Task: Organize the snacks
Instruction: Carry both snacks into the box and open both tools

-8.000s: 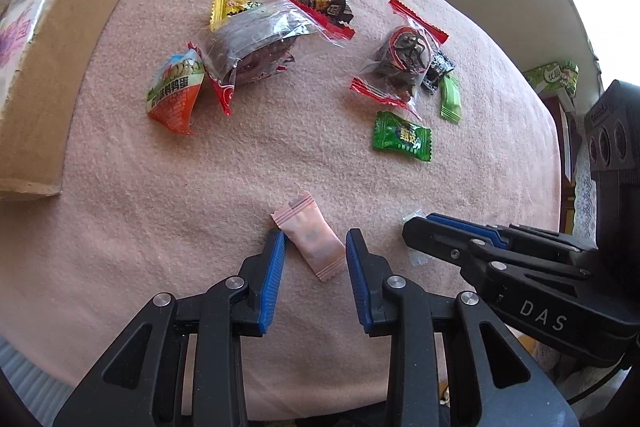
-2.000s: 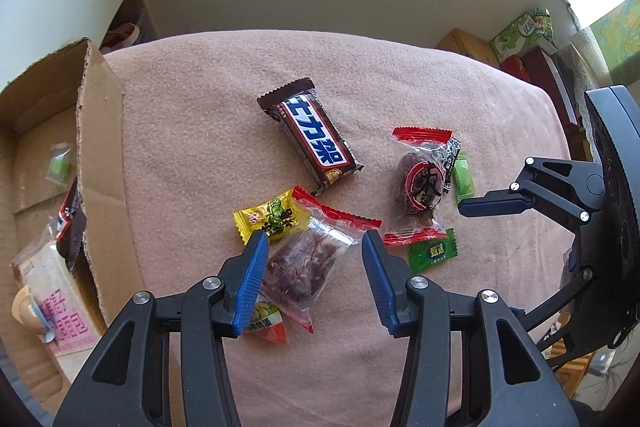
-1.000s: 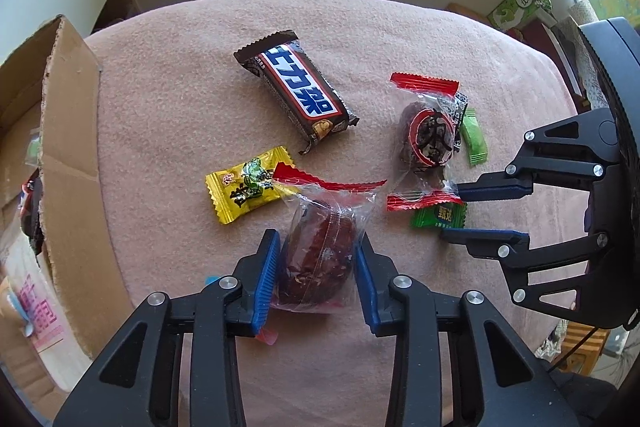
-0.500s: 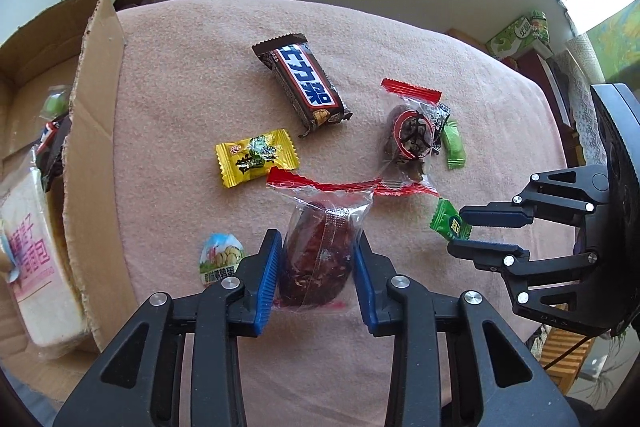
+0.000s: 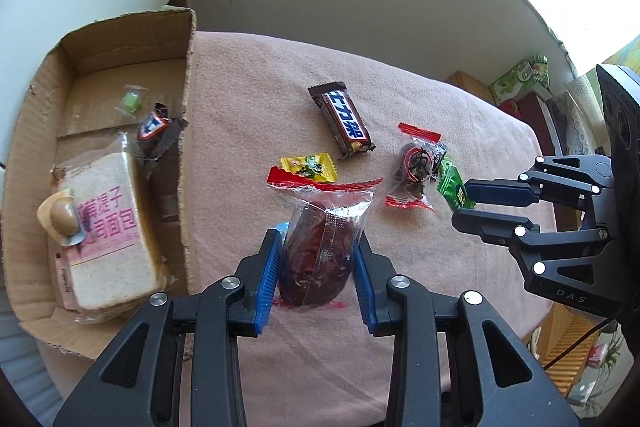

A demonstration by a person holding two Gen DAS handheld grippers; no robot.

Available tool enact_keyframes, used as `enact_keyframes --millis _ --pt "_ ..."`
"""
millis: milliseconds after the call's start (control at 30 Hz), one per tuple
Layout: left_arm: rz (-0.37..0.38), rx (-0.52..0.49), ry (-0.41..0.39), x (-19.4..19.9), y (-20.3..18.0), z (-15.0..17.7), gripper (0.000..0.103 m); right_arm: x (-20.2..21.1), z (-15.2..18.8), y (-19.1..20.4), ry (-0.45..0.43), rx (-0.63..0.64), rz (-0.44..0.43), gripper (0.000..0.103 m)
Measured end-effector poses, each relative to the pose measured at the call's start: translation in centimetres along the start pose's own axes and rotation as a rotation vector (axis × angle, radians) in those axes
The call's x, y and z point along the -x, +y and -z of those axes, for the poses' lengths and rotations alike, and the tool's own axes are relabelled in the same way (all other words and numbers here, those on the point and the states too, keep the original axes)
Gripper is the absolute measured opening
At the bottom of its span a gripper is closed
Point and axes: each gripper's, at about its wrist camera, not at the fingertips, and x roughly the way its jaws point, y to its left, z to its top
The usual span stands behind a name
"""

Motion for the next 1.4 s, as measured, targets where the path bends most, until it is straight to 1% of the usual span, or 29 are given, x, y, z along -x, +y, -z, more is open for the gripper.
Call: enact_keyframes --millis 100,367,567,733,1033,1200,1400 --pt "-0.014 0.028 -0.025 1.3 1.6 0.1 0.033 0.3 -1.4 1.1 -0.017 0.024 0.003 0.025" --pt "-0.086 0.102 -0.080 4.1 6.1 0.1 0.033 0.1 -7.1 3.8 -0.057 0.077 0.023 0.025" --pt "-0.145 0.150 -0.112 5.4 9.3 -0.4 0.033 -0.2 -10.7 5.3 -0.079 0.082 0.032 0.025" --pt "-0.195 0.176 -0.130 5.5 10.8 -1.0 0.033 -0.9 -13.3 6.4 -0.086 0.081 0.050 0.025" --pt "-0.228 0.193 -0.145 5.4 12.1 -1.7 0.033 -2.1 -16.0 8.5 -0.086 0.081 0.038 0.025" --pt "-0.228 0.194 -0.148 5.6 12.5 -1.9 0.033 -2.4 -17.0 8.9 -0.084 0.072 0.029 0.025" --pt "-0.223 0.212 -0.156 6.0 13.0 -1.9 0.034 -2.8 -17.9 9.7 -0.089 0.068 -0.001 0.025"
